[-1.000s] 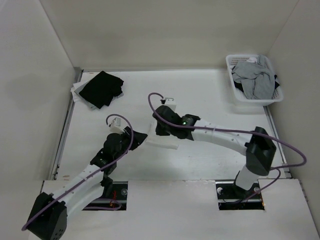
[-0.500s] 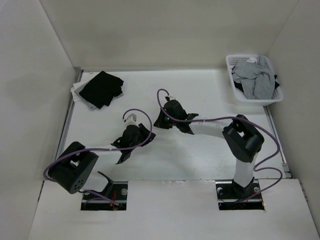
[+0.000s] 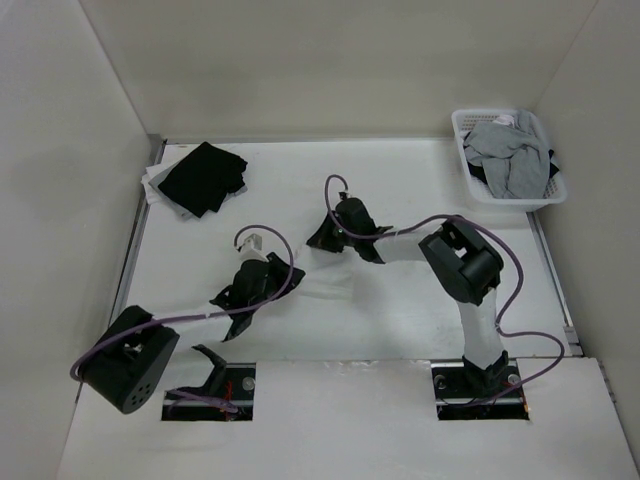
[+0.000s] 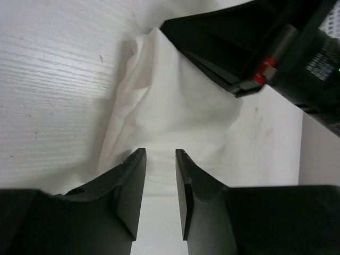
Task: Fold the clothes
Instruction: Fold the tank top
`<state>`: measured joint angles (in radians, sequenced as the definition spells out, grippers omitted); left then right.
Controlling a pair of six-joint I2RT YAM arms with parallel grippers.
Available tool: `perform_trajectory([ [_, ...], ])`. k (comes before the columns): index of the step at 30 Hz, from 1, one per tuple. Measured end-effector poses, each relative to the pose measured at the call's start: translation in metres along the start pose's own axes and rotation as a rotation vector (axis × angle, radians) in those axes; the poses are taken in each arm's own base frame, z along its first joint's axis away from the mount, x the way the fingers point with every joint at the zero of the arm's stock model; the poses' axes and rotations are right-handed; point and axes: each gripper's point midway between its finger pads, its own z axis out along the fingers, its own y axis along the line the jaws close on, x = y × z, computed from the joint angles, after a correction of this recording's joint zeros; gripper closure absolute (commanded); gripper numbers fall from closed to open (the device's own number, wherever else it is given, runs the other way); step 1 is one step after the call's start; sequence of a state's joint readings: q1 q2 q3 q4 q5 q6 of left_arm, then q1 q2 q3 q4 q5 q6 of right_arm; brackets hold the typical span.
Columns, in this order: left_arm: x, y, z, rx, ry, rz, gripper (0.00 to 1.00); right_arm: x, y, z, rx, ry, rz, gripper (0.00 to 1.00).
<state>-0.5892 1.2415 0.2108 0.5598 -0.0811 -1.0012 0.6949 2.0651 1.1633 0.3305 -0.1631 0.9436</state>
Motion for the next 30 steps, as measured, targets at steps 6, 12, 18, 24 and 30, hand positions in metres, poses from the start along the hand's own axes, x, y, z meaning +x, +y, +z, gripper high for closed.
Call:
perform_trajectory([
  [6,-0.017,-0.03,-0.022,0.087,-0.053,-0.004,0.69,-0.009,0.01,0.0,-0.03,-0.016,0.01,0.88],
  [12,-0.055,-0.037,-0.042,0.053,-0.172,0.043,0.62,-0.039,0.052,-0.06,-0.126,-0.107,-0.064,0.63],
  [18,-0.096,-0.003,-0.053,-0.118,-0.278,0.073,0.56,-0.096,0.069,-0.162,-0.203,-0.351,-0.14,0.47],
  [24,-0.109,0.056,-0.063,-0.346,-0.276,0.065,0.53,-0.106,0.005,-0.195,-0.059,-0.496,-0.139,0.44],
  [30,-0.12,0.073,-0.067,-0.422,-0.277,0.056,0.53,-0.106,-0.063,-0.198,0.113,-0.547,-0.099,0.44],
])
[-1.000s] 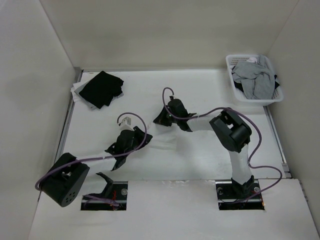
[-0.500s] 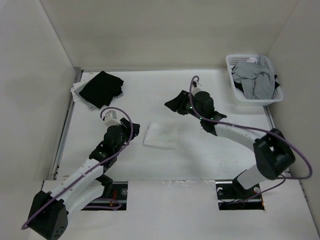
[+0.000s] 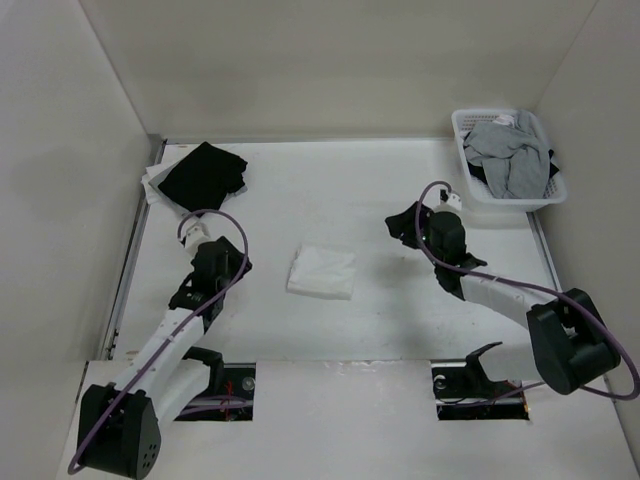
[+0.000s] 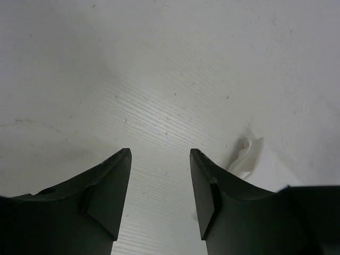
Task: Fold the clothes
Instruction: Fold the tank top
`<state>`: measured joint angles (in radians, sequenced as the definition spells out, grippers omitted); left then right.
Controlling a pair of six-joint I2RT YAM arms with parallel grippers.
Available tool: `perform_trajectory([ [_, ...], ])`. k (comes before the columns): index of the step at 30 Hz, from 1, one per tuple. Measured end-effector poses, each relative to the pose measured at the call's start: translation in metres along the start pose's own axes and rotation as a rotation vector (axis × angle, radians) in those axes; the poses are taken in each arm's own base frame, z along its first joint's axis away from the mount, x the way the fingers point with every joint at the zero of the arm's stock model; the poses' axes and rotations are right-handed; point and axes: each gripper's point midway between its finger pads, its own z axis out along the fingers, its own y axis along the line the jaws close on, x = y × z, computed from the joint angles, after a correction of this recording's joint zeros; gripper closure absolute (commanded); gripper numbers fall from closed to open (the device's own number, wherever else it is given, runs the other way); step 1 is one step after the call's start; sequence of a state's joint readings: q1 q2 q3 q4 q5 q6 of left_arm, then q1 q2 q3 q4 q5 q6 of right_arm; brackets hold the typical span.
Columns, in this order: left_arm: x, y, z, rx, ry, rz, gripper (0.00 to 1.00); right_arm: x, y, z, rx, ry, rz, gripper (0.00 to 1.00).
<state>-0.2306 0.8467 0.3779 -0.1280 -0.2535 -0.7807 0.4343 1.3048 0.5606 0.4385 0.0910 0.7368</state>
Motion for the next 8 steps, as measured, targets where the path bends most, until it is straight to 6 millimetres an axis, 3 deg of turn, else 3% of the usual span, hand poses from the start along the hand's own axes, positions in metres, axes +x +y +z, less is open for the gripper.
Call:
perform_trajectory([
  [2,0.004,0.001,0.002,-0.006,0.014,0.007,0.54,-0.005,-0.01,0.003,0.026,-0.021,0.007,0.44],
  [8,0.023,-0.002,0.008,-0.002,0.08,0.056,0.54,-0.007,-0.011,0.008,0.023,-0.035,0.011,0.44],
])
